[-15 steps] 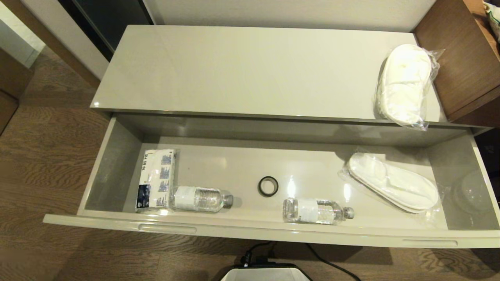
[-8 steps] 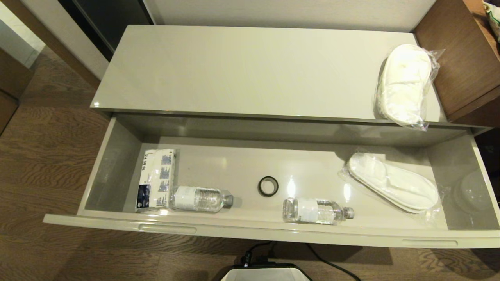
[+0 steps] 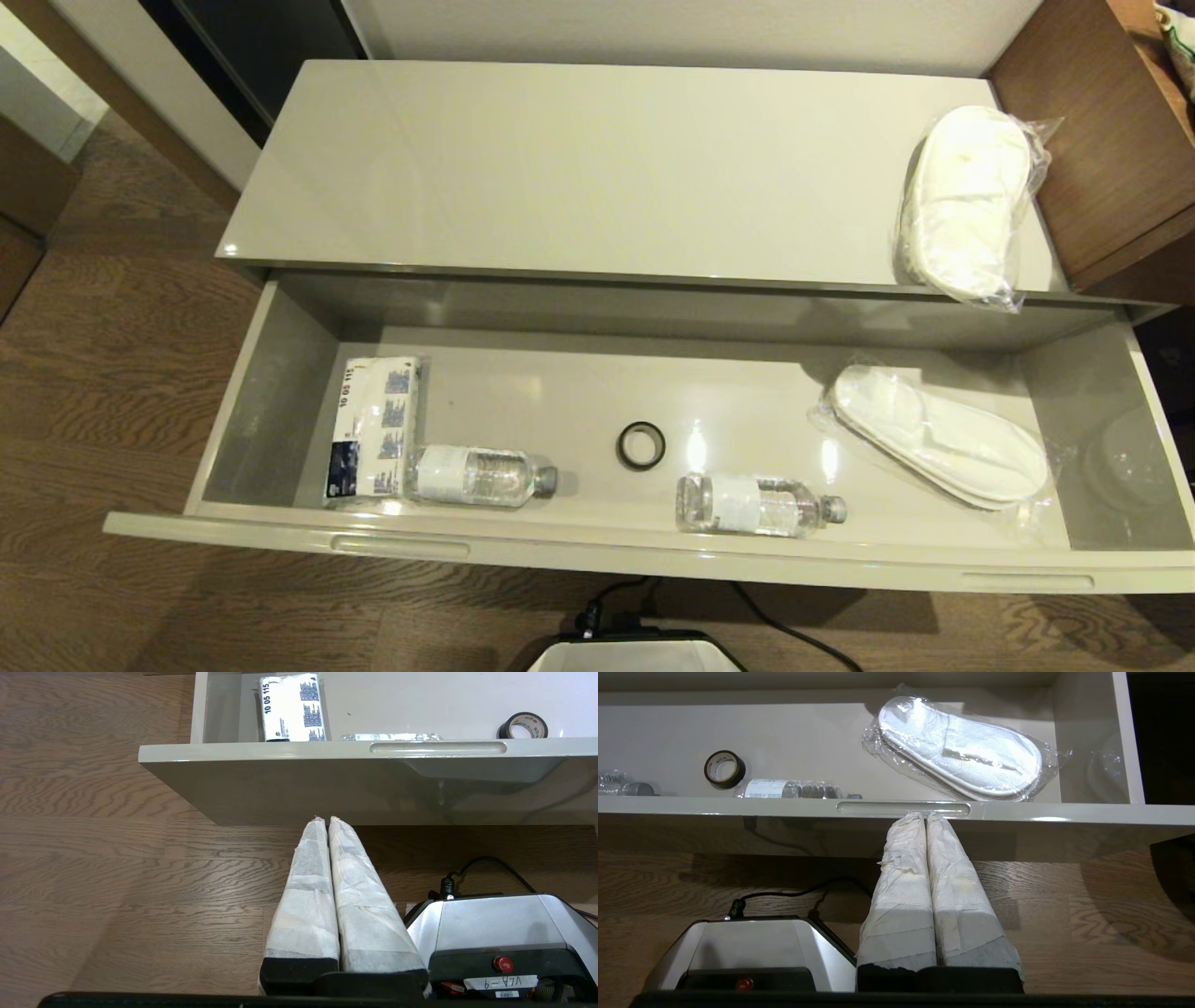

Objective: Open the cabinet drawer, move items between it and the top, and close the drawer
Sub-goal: Pick up the disposable slippers on the table

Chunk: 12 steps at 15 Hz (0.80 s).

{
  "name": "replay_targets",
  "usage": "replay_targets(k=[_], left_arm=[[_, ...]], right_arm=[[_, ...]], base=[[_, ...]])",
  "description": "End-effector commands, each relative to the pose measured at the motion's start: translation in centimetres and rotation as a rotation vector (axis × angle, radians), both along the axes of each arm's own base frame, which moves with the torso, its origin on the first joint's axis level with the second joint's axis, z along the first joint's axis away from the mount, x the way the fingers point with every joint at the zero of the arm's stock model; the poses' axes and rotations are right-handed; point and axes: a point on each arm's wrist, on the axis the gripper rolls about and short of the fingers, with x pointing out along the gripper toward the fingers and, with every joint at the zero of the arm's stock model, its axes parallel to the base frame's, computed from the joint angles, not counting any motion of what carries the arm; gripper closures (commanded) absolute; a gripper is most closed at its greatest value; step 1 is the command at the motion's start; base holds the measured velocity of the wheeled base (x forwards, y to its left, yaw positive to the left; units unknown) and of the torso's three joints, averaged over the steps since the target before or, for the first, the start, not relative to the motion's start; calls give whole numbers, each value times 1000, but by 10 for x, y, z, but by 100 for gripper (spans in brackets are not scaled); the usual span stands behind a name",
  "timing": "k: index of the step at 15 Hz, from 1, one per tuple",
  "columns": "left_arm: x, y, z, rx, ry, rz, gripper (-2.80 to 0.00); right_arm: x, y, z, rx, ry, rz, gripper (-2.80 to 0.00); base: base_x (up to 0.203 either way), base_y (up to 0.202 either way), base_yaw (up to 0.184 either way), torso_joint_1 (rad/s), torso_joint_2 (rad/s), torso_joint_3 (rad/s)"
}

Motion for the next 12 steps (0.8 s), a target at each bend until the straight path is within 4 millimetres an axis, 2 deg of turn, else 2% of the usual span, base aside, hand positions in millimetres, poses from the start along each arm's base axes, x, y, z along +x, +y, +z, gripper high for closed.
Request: replay_targets(k=[1, 12], left_arm=[[0, 0, 0, 1, 1, -1, 0], [0, 0, 0, 1, 1, -1, 0]], right_arm=[[-1, 0, -1, 1, -13, 0, 0], [-1, 0, -1, -29, -13, 6, 0]], base=[[0, 0, 0, 0, 0, 0], [0, 0, 0, 0, 0, 0]])
